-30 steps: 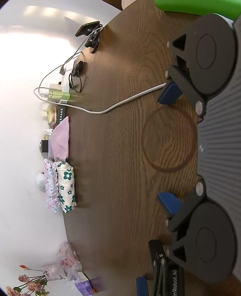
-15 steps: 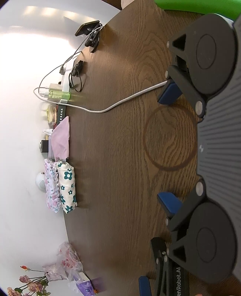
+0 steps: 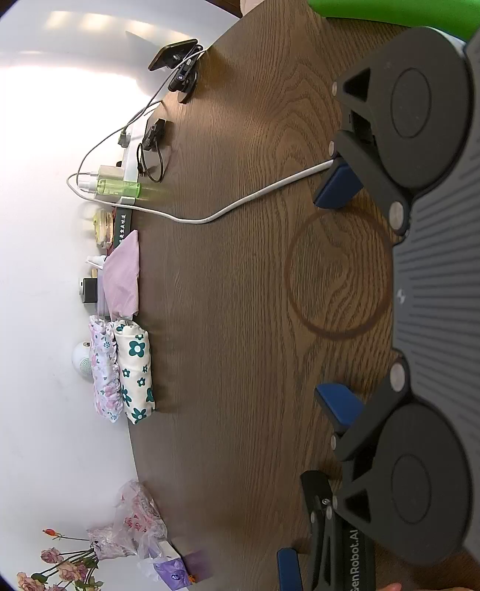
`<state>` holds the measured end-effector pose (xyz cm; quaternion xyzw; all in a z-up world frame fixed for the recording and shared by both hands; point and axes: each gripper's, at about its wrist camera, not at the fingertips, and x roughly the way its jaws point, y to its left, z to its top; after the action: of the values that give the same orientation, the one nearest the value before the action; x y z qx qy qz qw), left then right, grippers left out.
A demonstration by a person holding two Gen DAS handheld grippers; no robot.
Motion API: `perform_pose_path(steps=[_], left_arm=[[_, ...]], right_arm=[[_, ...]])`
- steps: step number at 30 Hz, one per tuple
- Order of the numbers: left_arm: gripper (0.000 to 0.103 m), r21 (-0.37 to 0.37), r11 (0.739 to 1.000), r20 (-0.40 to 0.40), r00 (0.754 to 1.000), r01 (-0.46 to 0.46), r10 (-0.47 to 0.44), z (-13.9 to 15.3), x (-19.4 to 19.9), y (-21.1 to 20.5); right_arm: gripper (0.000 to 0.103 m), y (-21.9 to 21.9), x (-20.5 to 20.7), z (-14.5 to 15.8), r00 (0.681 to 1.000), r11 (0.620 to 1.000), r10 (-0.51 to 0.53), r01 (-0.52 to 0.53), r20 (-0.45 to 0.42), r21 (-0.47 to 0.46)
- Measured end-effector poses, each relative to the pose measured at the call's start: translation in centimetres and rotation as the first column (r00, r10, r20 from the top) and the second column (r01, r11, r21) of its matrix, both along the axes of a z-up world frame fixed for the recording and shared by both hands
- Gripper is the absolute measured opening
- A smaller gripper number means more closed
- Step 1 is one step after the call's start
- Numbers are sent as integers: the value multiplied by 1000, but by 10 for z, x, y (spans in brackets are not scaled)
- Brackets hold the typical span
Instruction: Fold clothes
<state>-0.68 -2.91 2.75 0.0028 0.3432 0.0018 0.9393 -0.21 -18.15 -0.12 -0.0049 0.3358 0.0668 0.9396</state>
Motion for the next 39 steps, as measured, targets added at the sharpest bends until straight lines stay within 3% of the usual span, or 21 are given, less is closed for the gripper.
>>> perform_pose_path(steps=[39], left_arm=[[103, -2, 1000, 1, 1000, -5, 5, 0, -2, -1]], right_arm=[[102, 1, 0, 0, 1000, 1000, -1, 1, 0, -1]])
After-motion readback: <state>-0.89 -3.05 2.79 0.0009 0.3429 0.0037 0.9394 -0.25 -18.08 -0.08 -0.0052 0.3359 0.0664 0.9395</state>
